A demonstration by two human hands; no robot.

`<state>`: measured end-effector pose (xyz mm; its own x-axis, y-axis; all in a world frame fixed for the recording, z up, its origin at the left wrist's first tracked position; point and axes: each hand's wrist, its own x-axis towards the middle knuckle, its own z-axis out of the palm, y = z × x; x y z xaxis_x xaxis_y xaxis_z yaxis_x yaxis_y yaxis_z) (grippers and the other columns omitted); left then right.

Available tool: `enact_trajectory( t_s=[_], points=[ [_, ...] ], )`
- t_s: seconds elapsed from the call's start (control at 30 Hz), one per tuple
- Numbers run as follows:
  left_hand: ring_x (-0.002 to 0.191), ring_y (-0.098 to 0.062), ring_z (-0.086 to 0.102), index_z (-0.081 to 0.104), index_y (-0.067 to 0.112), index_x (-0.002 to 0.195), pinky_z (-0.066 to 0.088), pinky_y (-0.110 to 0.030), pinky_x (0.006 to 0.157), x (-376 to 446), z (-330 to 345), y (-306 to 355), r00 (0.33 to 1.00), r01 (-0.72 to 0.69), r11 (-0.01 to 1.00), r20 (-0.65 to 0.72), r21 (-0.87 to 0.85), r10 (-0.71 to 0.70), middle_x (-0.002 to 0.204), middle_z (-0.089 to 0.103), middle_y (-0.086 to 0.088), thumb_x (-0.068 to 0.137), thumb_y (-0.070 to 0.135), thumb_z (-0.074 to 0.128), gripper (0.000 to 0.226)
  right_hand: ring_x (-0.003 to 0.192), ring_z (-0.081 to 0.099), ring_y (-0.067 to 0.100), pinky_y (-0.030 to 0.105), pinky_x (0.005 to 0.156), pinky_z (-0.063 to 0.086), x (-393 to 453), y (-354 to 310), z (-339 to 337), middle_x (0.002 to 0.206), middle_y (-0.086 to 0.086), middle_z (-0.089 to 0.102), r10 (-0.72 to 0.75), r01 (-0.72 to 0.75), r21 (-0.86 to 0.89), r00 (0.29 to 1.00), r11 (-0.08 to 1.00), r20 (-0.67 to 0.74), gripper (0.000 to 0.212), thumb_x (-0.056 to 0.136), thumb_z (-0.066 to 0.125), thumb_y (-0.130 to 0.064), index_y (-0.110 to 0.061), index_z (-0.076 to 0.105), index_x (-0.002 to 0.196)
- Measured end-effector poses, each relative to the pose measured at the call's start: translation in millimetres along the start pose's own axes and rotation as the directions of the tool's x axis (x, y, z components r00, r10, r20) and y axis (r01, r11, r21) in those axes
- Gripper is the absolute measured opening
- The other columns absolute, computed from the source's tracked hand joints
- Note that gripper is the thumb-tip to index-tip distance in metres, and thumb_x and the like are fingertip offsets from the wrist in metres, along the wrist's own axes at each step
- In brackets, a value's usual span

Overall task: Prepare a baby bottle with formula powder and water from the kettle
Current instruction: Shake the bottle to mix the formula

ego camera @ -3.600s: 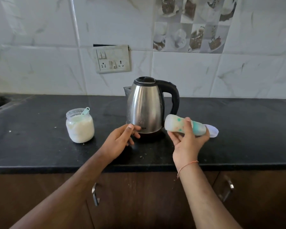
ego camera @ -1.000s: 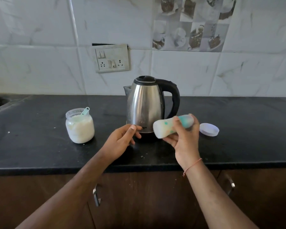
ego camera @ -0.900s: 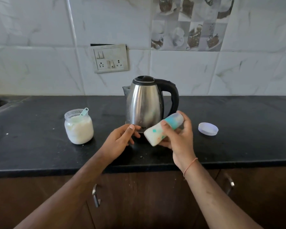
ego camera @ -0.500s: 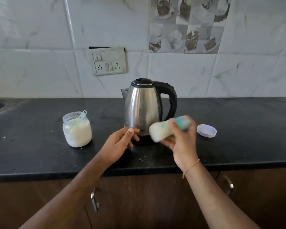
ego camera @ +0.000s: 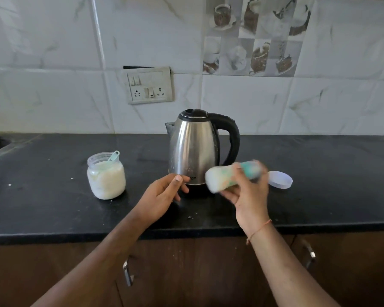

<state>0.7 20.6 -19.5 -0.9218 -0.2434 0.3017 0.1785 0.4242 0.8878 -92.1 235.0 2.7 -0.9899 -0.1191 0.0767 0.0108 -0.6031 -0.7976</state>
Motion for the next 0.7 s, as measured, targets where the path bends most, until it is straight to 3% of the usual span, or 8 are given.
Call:
enact_trajectory(
  t_s=[0.07, 0.2, 0.3, 0.43, 0.53, 0.57, 0.67, 0.7],
  points=[
    [0.085, -0.015, 0.071, 0.075, 0.033, 0.124, 0.053, -0.025, 0.080, 1, -1, -1, 1.000, 0.002, 1.000, 0.005, 0.009, -0.002, 0.108, 0.079, 0.005, 0.111, 0.051, 0.042, 0.039, 0.110, 0.078, 0.027, 0.053, 0.075, 0.068, -4, 7, 1, 0.125, 0.006, 0.069, 0.042, -0.017, -0.172, 0.989, 0.985, 0.143, 0.063, 0.090, 0.087, -0.018, -0.036, 0.056, 0.143],
    [0.085, -0.015, 0.071, 0.075, 0.033, 0.124, 0.054, -0.024, 0.080, 0, 0, 1, 1.000, -0.005, 1.000, -0.005, -0.001, 0.005, 0.110, 0.079, 0.003, 0.111, 0.057, 0.042, 0.043, 0.119, 0.074, 0.029, 0.047, 0.074, 0.068, 4, 0, -4, 0.135, 0.003, 0.063, -0.049, 0.062, 0.122, 0.993, 0.991, -0.109, 0.065, 0.095, 0.083, -0.022, -0.032, 0.046, 0.148],
    [0.085, -0.014, 0.071, 0.074, 0.034, 0.124, 0.053, -0.026, 0.081, 0, 0, 1, 1.000, 0.004, 1.000, 0.002, 0.012, -0.004, 0.108, 0.079, 0.006, 0.110, 0.058, 0.043, 0.042, 0.110, 0.077, 0.023, 0.045, 0.073, 0.068, -7, 5, -1, 0.128, 0.005, 0.067, 0.019, 0.005, -0.137, 0.985, 0.991, 0.171, 0.065, 0.092, 0.085, -0.017, -0.035, 0.053, 0.145],
    [0.084, -0.014, 0.071, 0.075, 0.034, 0.123, 0.053, -0.028, 0.081, 0, 1, 0, 1.000, -0.007, 1.000, -0.008, -0.018, 0.007, 0.108, 0.079, 0.005, 0.107, 0.061, 0.043, 0.045, 0.119, 0.074, 0.027, 0.045, 0.074, 0.067, 1, 0, -4, 0.133, 0.001, 0.063, -0.079, 0.090, 0.104, 0.991, 0.991, -0.106, 0.065, 0.097, 0.081, -0.021, -0.035, 0.044, 0.150],
    [0.084, -0.013, 0.071, 0.075, 0.037, 0.122, 0.052, -0.029, 0.081, 1, 1, -2, 1.000, -0.008, 1.000, -0.001, -0.015, 0.008, 0.107, 0.079, 0.007, 0.101, 0.069, 0.042, 0.050, 0.109, 0.078, 0.025, 0.049, 0.074, 0.068, -5, 2, -2, 0.126, 0.003, 0.067, 0.022, -0.003, -0.131, 0.988, 0.991, 0.151, 0.064, 0.094, 0.083, -0.015, -0.035, 0.052, 0.146],
    [0.084, -0.014, 0.071, 0.075, 0.037, 0.122, 0.052, -0.029, 0.081, 1, 0, -2, 1.000, -0.010, 1.000, -0.002, -0.016, 0.010, 0.107, 0.079, 0.007, 0.101, 0.069, 0.042, 0.050, 0.108, 0.078, 0.025, 0.049, 0.073, 0.068, -4, 5, -2, 0.126, 0.004, 0.068, 0.033, -0.010, -0.154, 0.988, 0.988, 0.150, 0.063, 0.093, 0.085, -0.014, -0.034, 0.055, 0.144],
    [0.085, -0.015, 0.071, 0.075, 0.034, 0.123, 0.053, -0.029, 0.081, 0, 0, 0, 1.000, -0.006, 1.000, -0.013, -0.024, 0.005, 0.108, 0.079, 0.005, 0.107, 0.059, 0.043, 0.044, 0.118, 0.074, 0.031, 0.047, 0.073, 0.068, 3, -1, -6, 0.136, 0.005, 0.063, -0.049, 0.056, 0.095, 0.995, 0.994, -0.082, 0.062, 0.095, 0.083, -0.020, -0.033, 0.050, 0.146],
    [0.085, -0.015, 0.071, 0.075, 0.034, 0.124, 0.053, -0.029, 0.081, 0, 0, 0, 1.000, -0.002, 1.000, -0.015, -0.019, 0.002, 0.108, 0.079, 0.005, 0.109, 0.057, 0.043, 0.042, 0.116, 0.075, 0.029, 0.046, 0.073, 0.068, 3, -2, -4, 0.136, 0.005, 0.063, -0.041, 0.045, 0.070, 0.997, 0.997, -0.062, 0.062, 0.096, 0.083, -0.020, -0.034, 0.049, 0.146]
  ],
)
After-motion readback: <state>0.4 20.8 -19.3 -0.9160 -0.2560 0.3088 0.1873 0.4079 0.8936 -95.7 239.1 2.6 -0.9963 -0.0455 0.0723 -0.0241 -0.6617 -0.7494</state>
